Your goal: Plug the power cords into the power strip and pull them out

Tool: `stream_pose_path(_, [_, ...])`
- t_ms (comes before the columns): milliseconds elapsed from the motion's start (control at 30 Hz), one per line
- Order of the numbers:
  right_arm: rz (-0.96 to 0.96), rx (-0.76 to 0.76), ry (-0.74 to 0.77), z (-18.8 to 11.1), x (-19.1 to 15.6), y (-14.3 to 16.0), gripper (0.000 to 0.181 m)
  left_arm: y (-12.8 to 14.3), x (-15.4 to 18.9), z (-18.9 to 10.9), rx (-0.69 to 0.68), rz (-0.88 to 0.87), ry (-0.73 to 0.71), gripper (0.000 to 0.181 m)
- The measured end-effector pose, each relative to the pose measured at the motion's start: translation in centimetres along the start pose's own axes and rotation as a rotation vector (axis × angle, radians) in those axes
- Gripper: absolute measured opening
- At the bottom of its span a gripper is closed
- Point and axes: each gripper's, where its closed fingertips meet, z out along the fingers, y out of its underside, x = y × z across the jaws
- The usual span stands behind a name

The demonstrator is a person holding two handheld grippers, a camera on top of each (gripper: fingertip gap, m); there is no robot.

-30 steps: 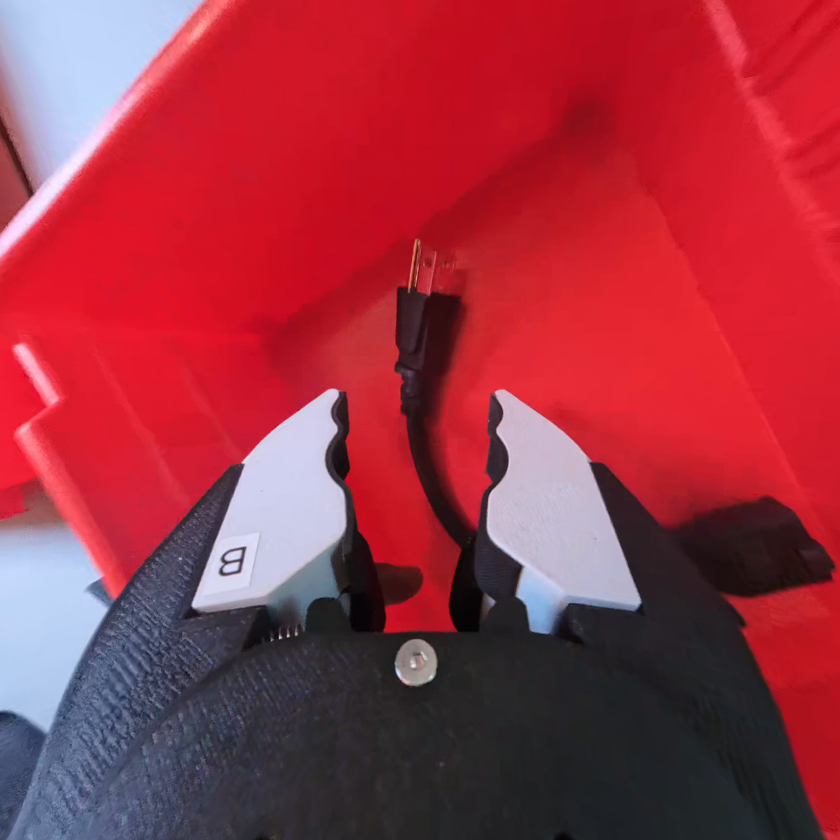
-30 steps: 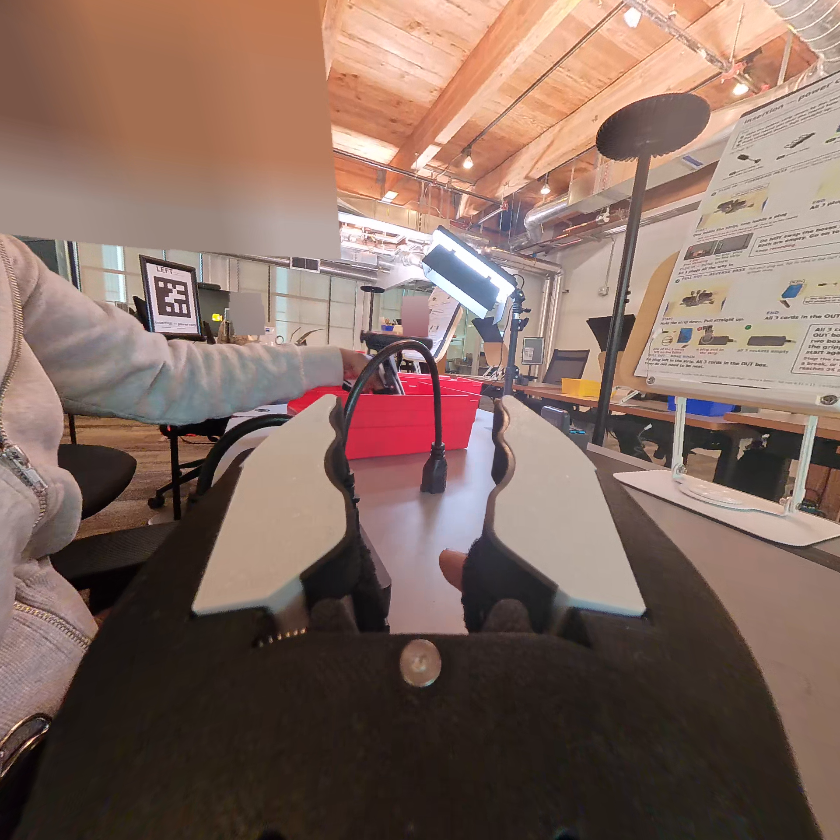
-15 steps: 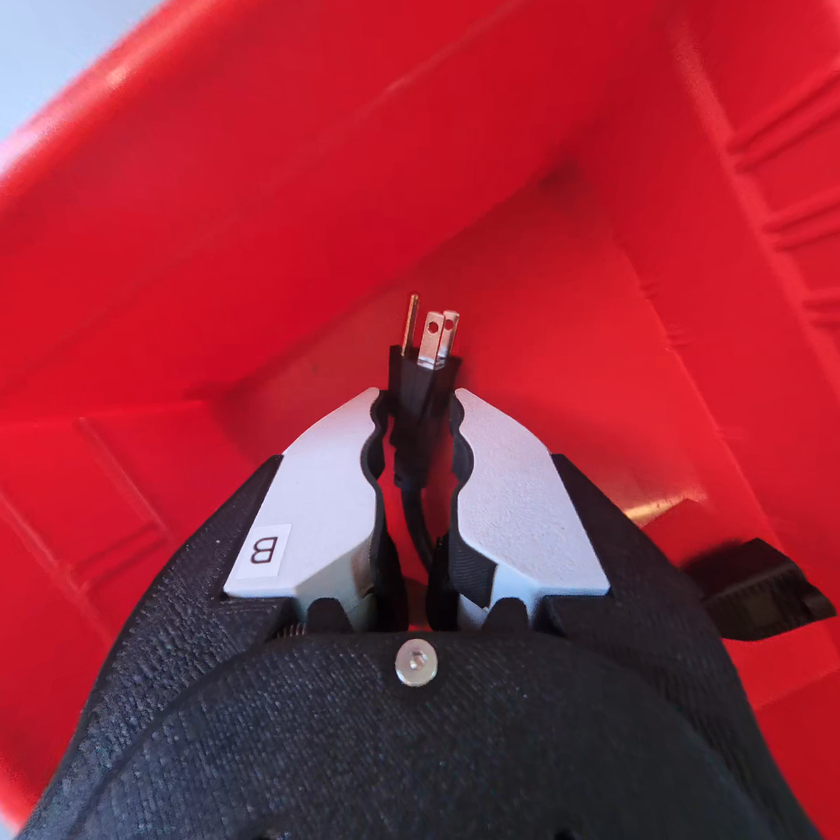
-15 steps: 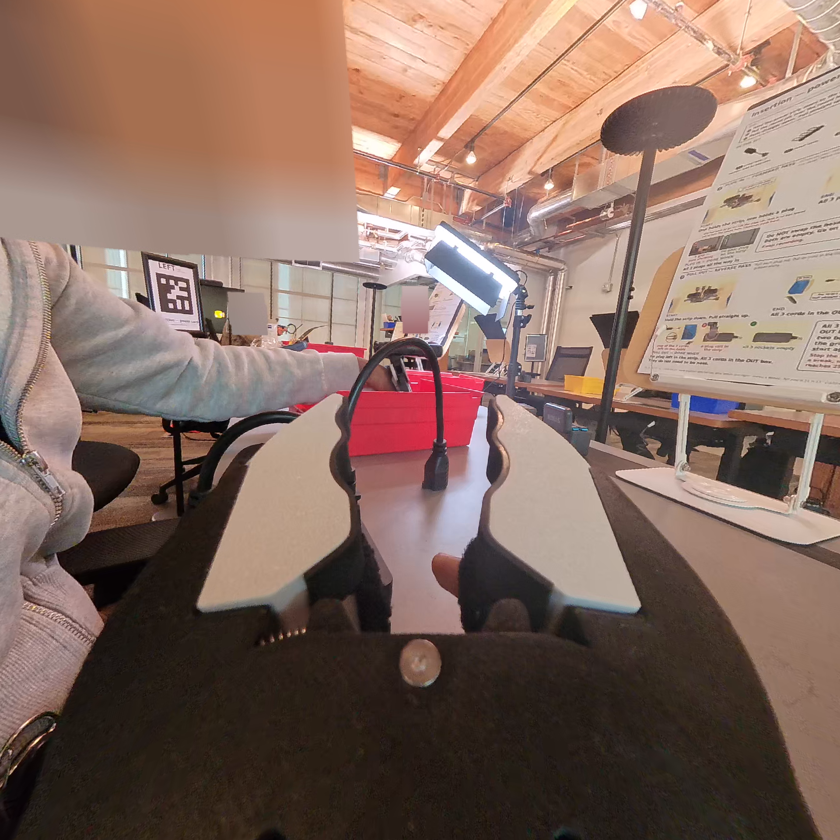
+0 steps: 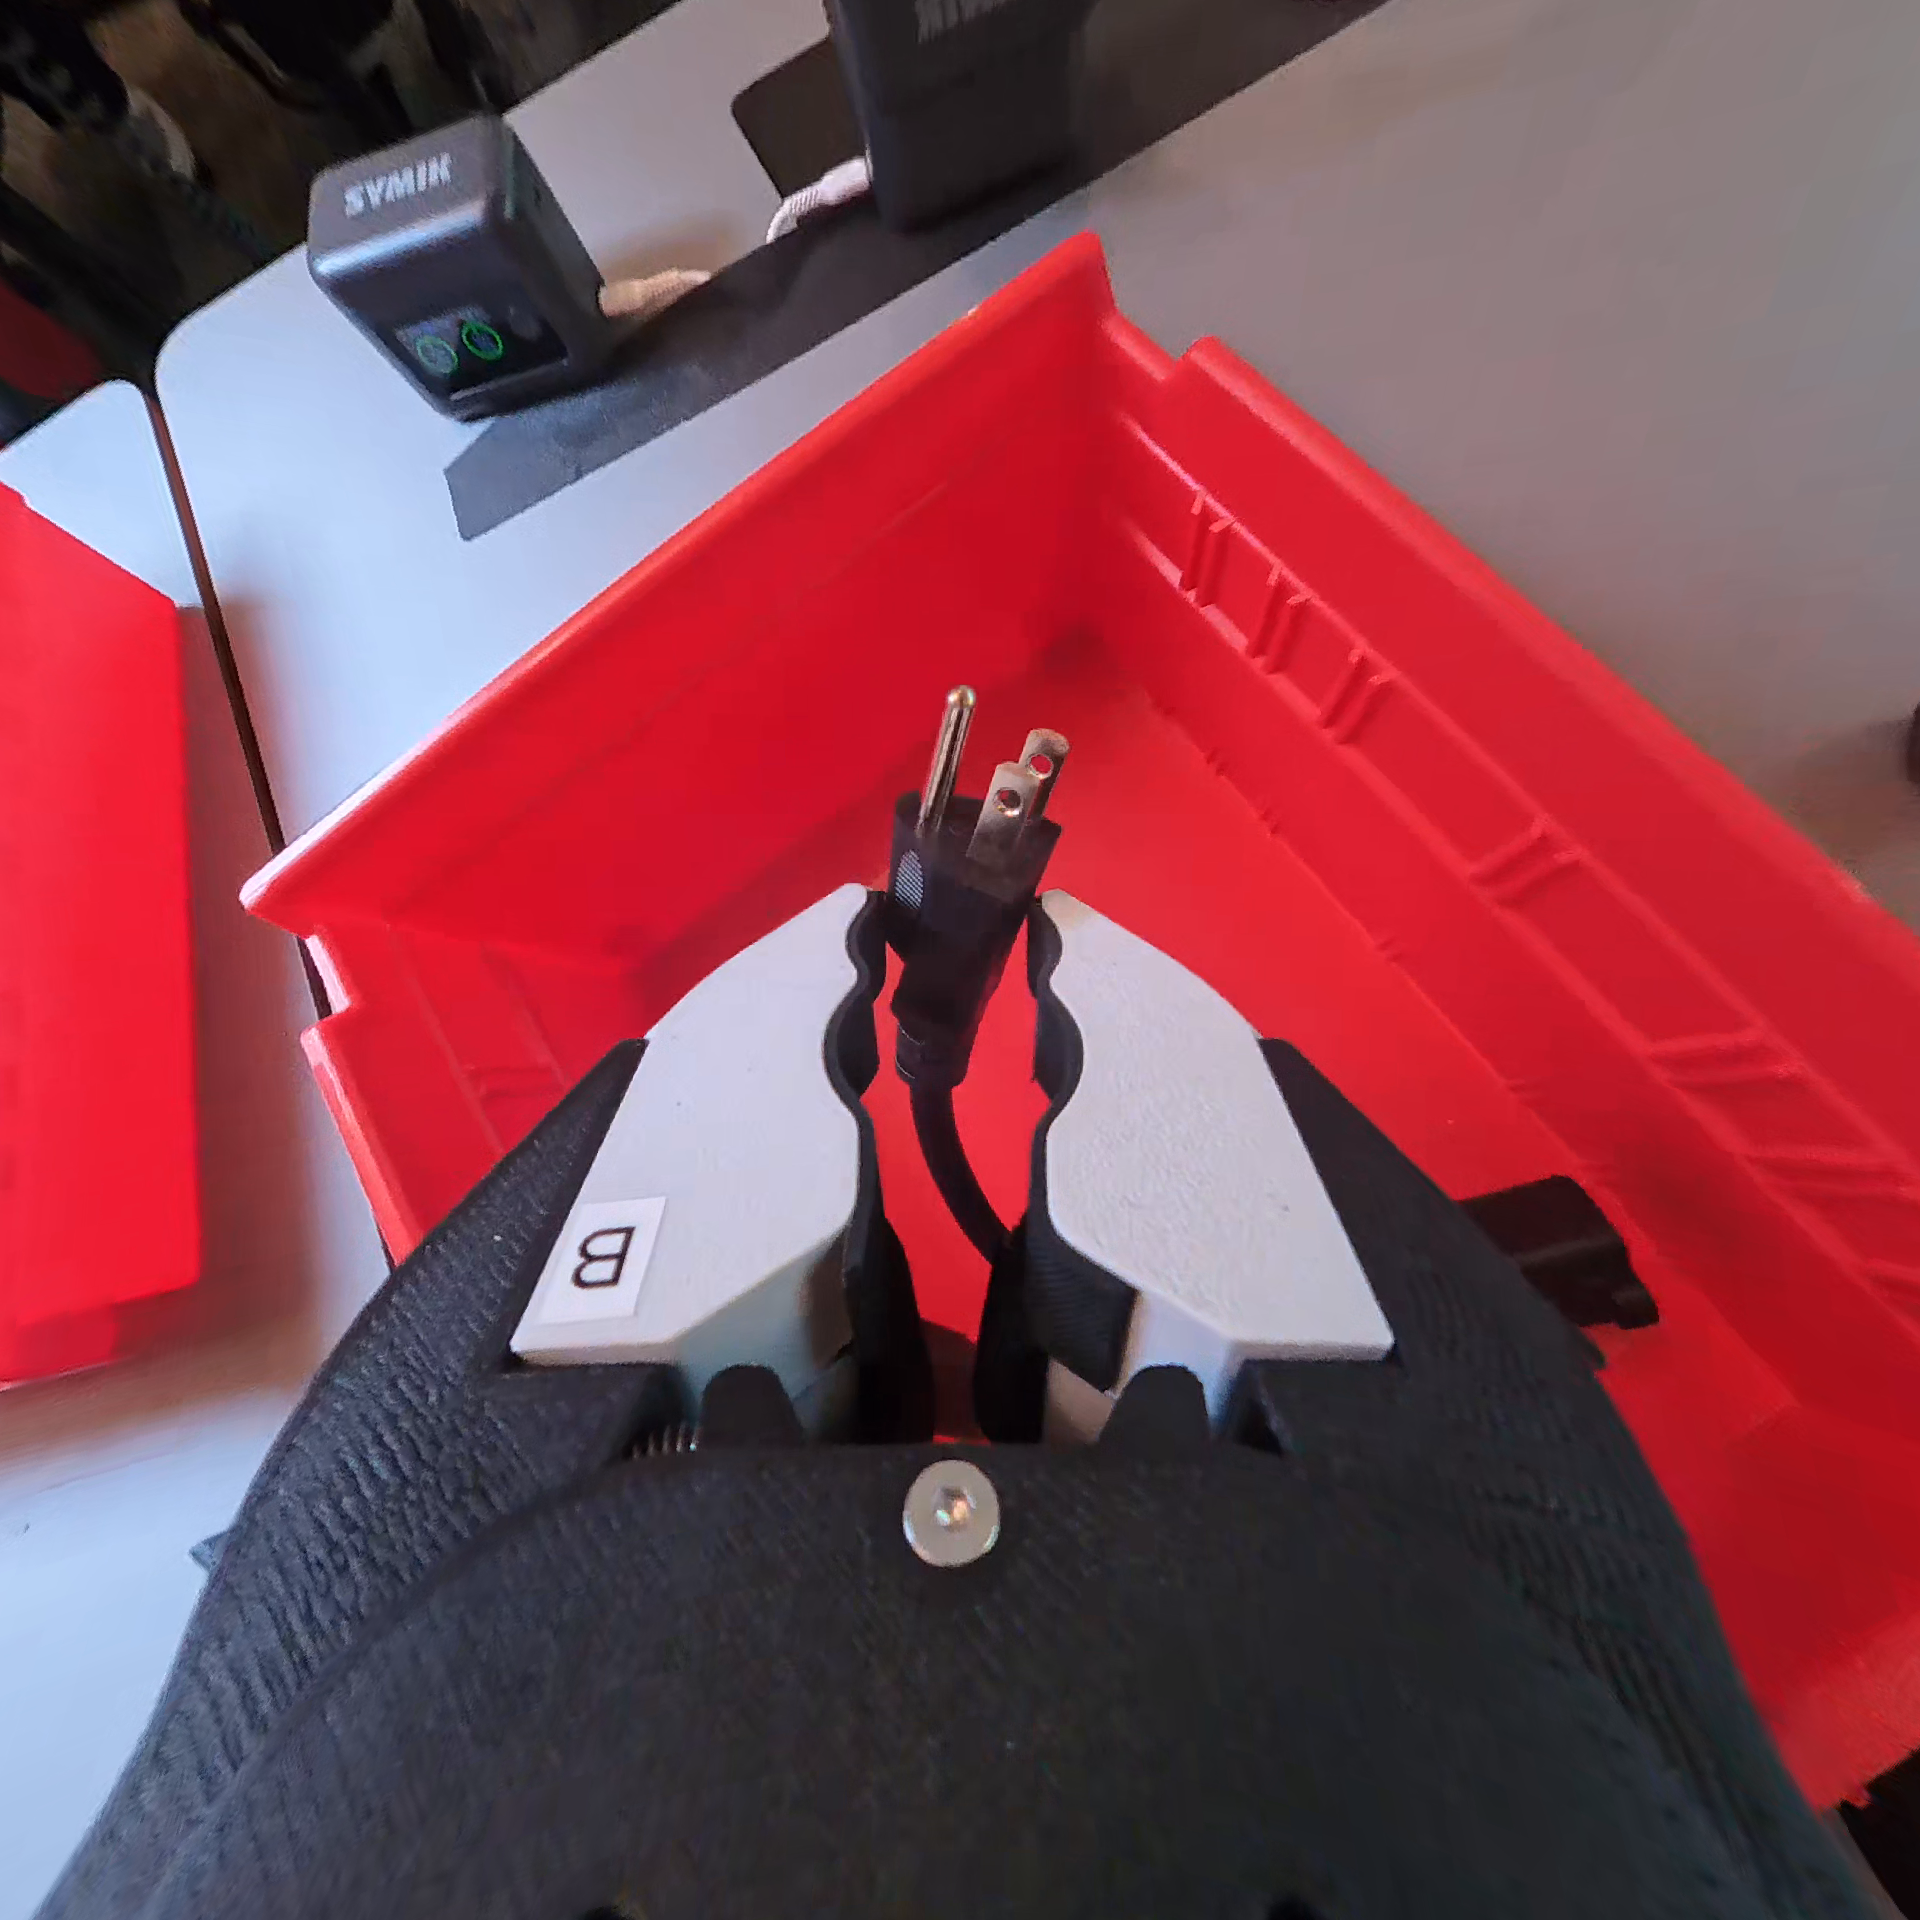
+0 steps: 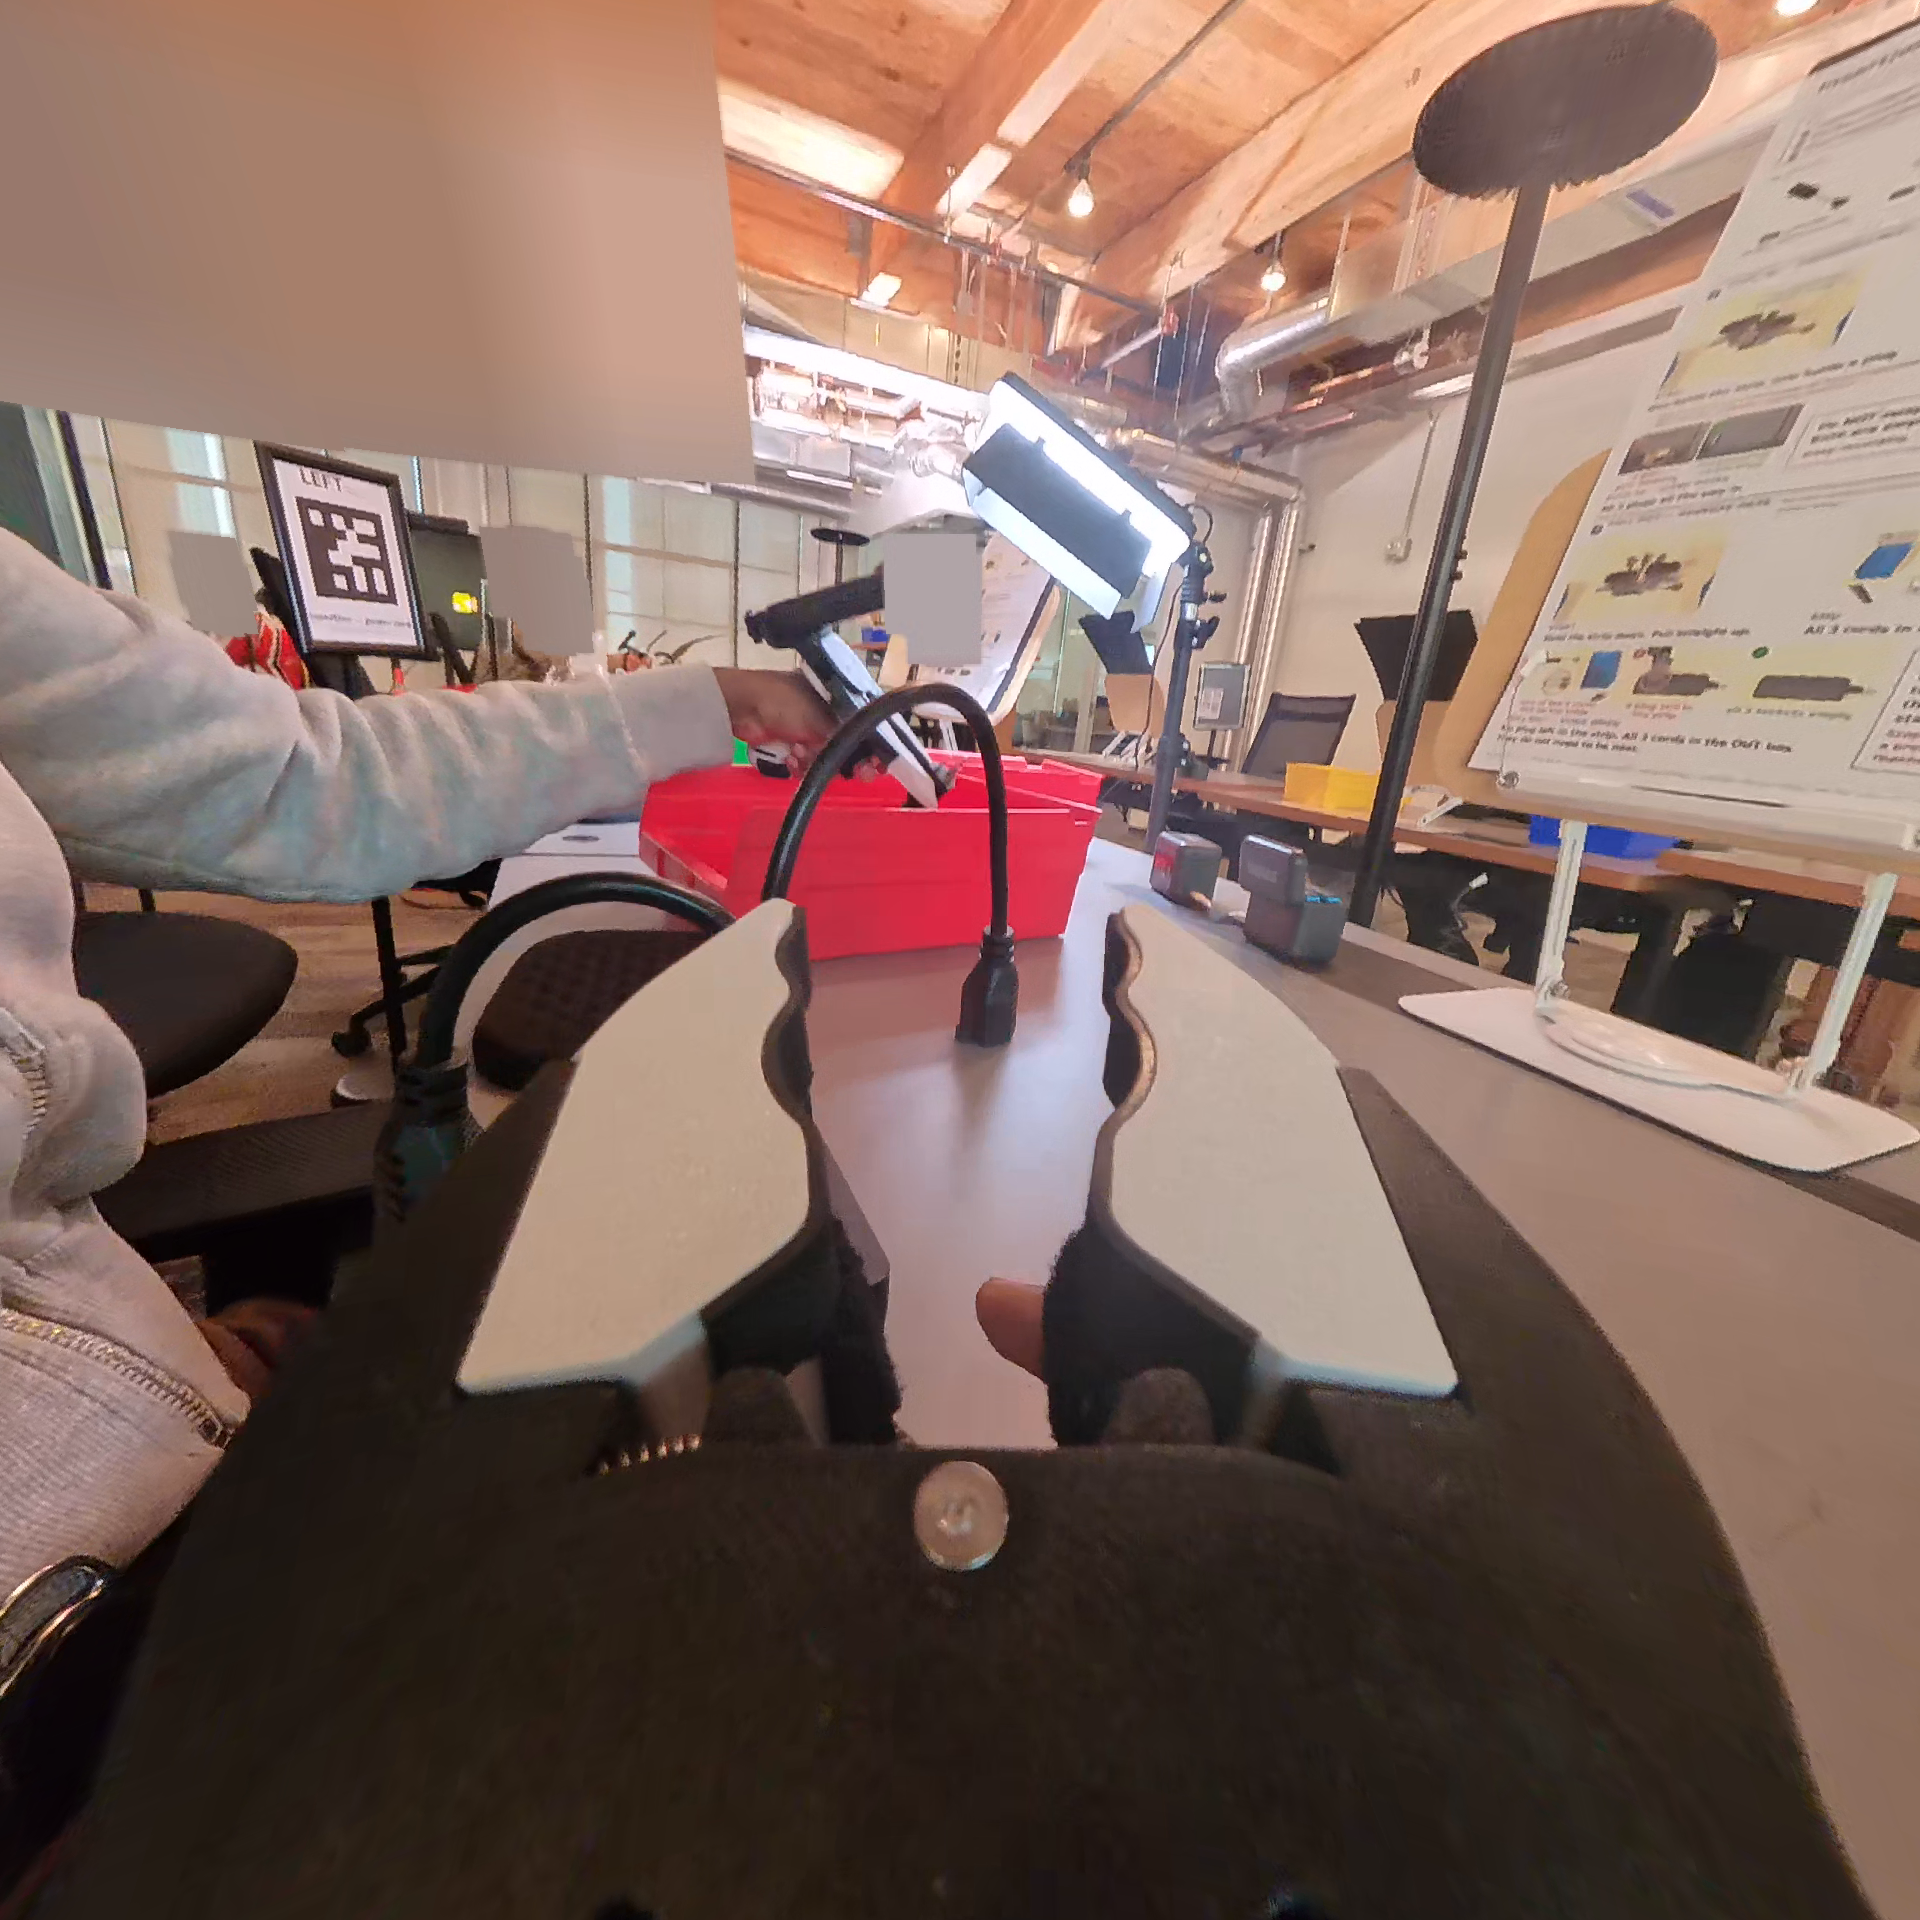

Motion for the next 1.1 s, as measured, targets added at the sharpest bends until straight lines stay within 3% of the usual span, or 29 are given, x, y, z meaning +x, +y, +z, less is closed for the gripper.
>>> stream_pose_path(200, [-0.017, -0.021, 0.015, 0.2, 0.0, 0.4, 0.053, -1.1, 0.8, -1.5, 0.099, 0.0, -0.003, 0.025])
stream_pose_path(333, [-0.002, -0.017, 0.022, 0.1, 0.2, 0.3, 0.054, -3.2, 1.4, -4.4, 0.231, 0.013, -0.038, 0.025])
stream_pose_path(500, [0.0, -0.019, 0.032, 0.2, 0.4, 0.2, 0.056, -8.2, 2.4, -10.4, 0.421, 0.115, -0.141, 0.025])
stream_pose_path(633, [-0.027, -0.033, 0.067, 0.6, 0.8, 0.1, 0.057, -13.7, 4.6, -15.3, 0.586, 0.18, -0.171, 0.025])
stream_pose_path(833, [-0.197, -0.028, 0.121, 4.1, 0.3, -2.6, 0.067, -22.5, 12.3, -20.4, 0.77, 0.292, 0.022, 0.024])
stream_pose_path(1000, [-0.379, 0.114, 0.223, 7.5, -0.4, -8.9, 0.082, -28.5, 20.4, -23.9, 0.976, 0.331, 0.139, 0.025])
stream_pose_path(1100, [-0.529, 0.21, 0.346, 8.3, -0.6, -13.6, 0.075, -29.9, 26.7, -23.8, 1.034, 0.361, 0.238, 0.024])
